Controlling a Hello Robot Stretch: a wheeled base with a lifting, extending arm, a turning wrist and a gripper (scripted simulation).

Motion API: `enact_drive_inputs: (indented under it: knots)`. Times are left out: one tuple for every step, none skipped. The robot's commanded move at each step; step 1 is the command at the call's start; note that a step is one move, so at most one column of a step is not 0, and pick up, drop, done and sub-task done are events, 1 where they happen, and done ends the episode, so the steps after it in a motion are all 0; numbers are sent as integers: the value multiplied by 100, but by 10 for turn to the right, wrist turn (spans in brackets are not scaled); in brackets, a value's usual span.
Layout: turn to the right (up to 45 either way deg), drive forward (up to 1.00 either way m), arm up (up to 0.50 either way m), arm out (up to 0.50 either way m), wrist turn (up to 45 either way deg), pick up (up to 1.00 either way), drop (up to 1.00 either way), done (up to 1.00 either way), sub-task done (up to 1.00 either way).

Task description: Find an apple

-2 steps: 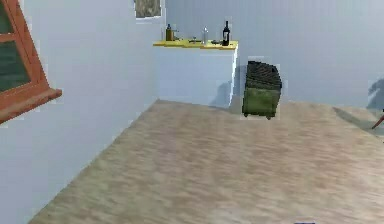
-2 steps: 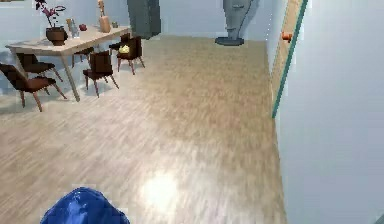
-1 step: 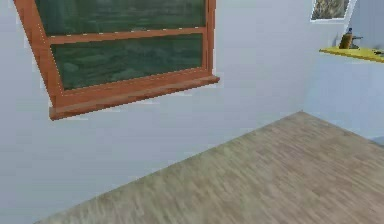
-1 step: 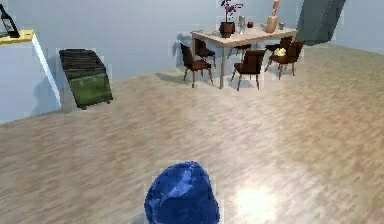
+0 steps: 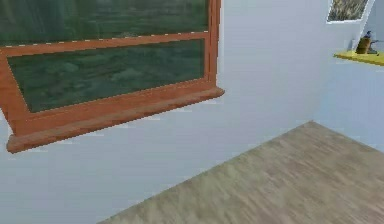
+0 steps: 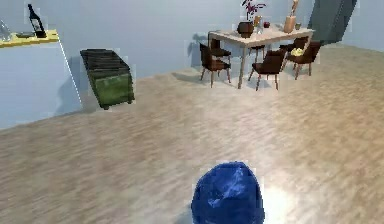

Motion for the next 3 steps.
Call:
enact_drive_inputs:
  knots:
    - [450, 0, 0, 0, 0, 0, 0, 0, 0]
    - [90, 0, 0, 0, 0, 0, 0, 0, 0]
    - [0, 100, 0, 0, 0, 0, 0, 0, 0]
